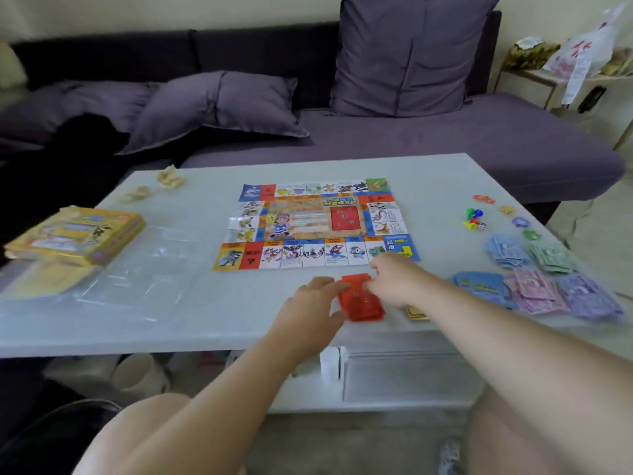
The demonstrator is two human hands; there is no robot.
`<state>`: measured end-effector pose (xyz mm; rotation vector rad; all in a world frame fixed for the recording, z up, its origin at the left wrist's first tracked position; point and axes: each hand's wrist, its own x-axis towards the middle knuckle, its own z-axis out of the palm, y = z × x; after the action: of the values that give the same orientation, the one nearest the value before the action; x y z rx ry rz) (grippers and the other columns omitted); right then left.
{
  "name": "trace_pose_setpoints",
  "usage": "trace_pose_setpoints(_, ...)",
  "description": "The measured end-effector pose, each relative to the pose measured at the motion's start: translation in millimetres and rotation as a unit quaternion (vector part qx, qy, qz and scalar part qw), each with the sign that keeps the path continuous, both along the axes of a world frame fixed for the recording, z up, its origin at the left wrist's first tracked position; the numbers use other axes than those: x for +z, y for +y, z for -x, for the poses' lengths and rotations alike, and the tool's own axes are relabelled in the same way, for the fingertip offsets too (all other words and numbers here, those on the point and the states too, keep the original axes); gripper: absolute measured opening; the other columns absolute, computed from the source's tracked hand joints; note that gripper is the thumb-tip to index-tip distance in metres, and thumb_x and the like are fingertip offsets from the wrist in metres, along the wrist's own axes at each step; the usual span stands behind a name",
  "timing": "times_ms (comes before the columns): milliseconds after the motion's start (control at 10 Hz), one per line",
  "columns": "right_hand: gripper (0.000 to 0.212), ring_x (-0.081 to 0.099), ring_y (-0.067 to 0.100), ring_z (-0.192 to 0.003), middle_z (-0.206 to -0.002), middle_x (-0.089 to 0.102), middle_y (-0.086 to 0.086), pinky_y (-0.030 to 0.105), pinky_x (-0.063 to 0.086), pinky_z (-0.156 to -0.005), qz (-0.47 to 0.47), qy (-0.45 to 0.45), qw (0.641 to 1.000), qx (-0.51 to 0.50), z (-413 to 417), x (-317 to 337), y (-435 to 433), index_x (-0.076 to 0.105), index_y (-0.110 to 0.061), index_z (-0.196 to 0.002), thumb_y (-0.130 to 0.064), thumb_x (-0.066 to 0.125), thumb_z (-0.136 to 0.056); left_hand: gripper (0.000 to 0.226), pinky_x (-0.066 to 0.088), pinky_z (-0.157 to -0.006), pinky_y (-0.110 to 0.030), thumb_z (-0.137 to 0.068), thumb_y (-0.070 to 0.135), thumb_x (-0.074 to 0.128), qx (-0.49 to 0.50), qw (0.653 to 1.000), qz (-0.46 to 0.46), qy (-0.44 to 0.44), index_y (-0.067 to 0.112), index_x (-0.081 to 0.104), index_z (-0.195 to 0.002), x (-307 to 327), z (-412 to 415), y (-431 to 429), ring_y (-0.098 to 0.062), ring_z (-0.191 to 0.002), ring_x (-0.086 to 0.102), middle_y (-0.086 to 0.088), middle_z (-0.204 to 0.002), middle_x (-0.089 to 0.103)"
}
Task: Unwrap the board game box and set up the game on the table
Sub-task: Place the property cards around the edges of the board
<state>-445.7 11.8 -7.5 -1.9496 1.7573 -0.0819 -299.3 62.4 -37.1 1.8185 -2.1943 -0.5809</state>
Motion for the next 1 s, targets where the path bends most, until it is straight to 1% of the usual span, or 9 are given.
trace_pose_setpoints(100,0.015,0.058,0.027,-0.102,-0.102,0.058,0.010,0.027,0.046,-0.071,-0.023,0.005,0.998,-0.050,-8.4,-3.4,-0.8,0.056,-0.004,-0.104,-0.013,0.050,-0.093,0.051,0.020,-0.114,-0.035,-0.096,0.037,0.043,-0.031,0.998,0.016,-0.060,0.034,0.029,-0.145,-16.8,2.7,4.5,-0.020,-0.139,0.026,0.005,-0.154,0.025)
trace_pose_setpoints(200,0.011,0.061,0.034,-0.105,-0.103,0.062,0.018,0.038,0.055,-0.081,-0.074,-0.112,0.981,-0.141,-16.0,-6.5,-5.5,0.055,-0.002,-0.101,-0.005,0.050,-0.092,0.056,0.010,-0.118,-0.039,-0.097,0.043,0.037,-0.063,0.990,0.025,-0.123,0.033,0.019,-0.149,-27.3,-0.9,6.0,-0.020,-0.144,0.013,0.002,-0.158,0.013)
trace_pose_setpoints(300,0.018,0.060,0.032,-0.104,-0.112,0.059,0.020,0.046,0.054,-0.085,-0.119,-0.250,0.933,-0.231,-23.1,-7.2,-6.3,0.052,-0.005,-0.108,0.002,0.051,-0.091,0.059,0.009,-0.118,-0.040,-0.098,0.046,0.035,-0.081,0.985,0.031,-0.152,0.031,0.012,-0.150,-30.7,-7.0,6.5,-0.021,-0.145,0.010,0.000,-0.159,0.007)
trace_pose_setpoints(500,0.009,0.048,0.014,-0.070,-0.077,0.053,0.005,0.029,0.041,-0.058,-0.196,-0.317,0.875,-0.309,-21.2,-8.3,-8.1,0.049,-0.012,-0.093,-0.003,0.052,-0.093,0.074,0.002,-0.119,-0.044,-0.097,0.053,0.033,-0.120,0.969,0.026,-0.216,0.025,-0.011,-0.150,-32.3,-10.3,11.8,-0.024,-0.146,-0.004,-0.005,-0.159,-0.011)
trace_pose_setpoints(600,0.011,0.052,0.017,-0.068,-0.075,0.056,0.006,0.026,0.041,-0.060,-0.208,-0.300,0.884,-0.292,-28.1,-10.2,-8.7,0.050,-0.010,-0.085,-0.003,0.052,-0.093,0.083,-0.004,-0.117,-0.044,-0.095,0.056,0.032,-0.128,0.965,0.027,-0.226,0.021,-0.023,-0.146,-36.8,-11.9,16.1,-0.024,-0.145,-0.012,-0.007,-0.157,-0.019)
trace_pose_setpoints(700,0.011,0.061,0.027,-0.081,-0.090,0.061,0.015,0.038,0.053,-0.079,-0.167,-0.247,0.924,-0.241,-36.3,-16.1,-11.9,0.053,-0.004,-0.098,0.002,0.054,-0.089,0.086,-0.008,-0.116,-0.046,-0.094,0.058,0.032,-0.128,0.963,0.030,-0.235,0.018,-0.026,-0.144,-41.1,-12.1,19.5,-0.024,-0.144,-0.016,-0.009,-0.155,-0.023)
trace_pose_setpoints(800,0.014,0.052,0.022,-0.078,-0.089,0.054,0.011,0.032,0.042,-0.080,-0.128,-0.158,0.961,-0.185,-41.9,-17.1,-14.1,0.048,-0.006,-0.104,-0.001,0.050,-0.091,0.088,-0.010,-0.116,-0.046,-0.094,0.059,0.032,-0.125,0.963,0.029,-0.236,0.018,-0.027,-0.144,-41.8,-12.5,19.9,-0.025,-0.144,-0.017,-0.009,-0.154,-0.025)
trace_pose_setpoints(900,0.004,0.046,0.023,-0.087,-0.091,0.051,0.009,0.027,0.037,-0.065,-0.067,-0.025,0.987,-0.145,-45.9,-12.6,-11.3,0.047,-0.007,-0.097,-0.006,0.045,-0.094,0.089,-0.010,-0.115,-0.046,-0.093,0.059,0.034,-0.120,0.966,0.026,-0.227,0.017,-0.026,-0.144,-41.9,-12.1,19.4,-0.024,-0.144,-0.018,-0.009,-0.154,-0.024)
trace_pose_setpoints(1000,0.027,0.046,0.018,-0.070,-0.072,0.039,0.004,0.024,0.037,-0.056,-0.094,-0.075,0.982,-0.144,-46.9,-2.2,-7.6,0.038,-0.011,-0.069,-0.004,0.045,-0.094,0.090,-0.010,-0.115,-0.046,-0.093,0.059,0.034,-0.119,0.965,0.023,-0.234,0.017,-0.028,-0.143,-40.9,-11.0,19.5,-0.024,-0.144,-0.019,-0.009,-0.154,-0.025)
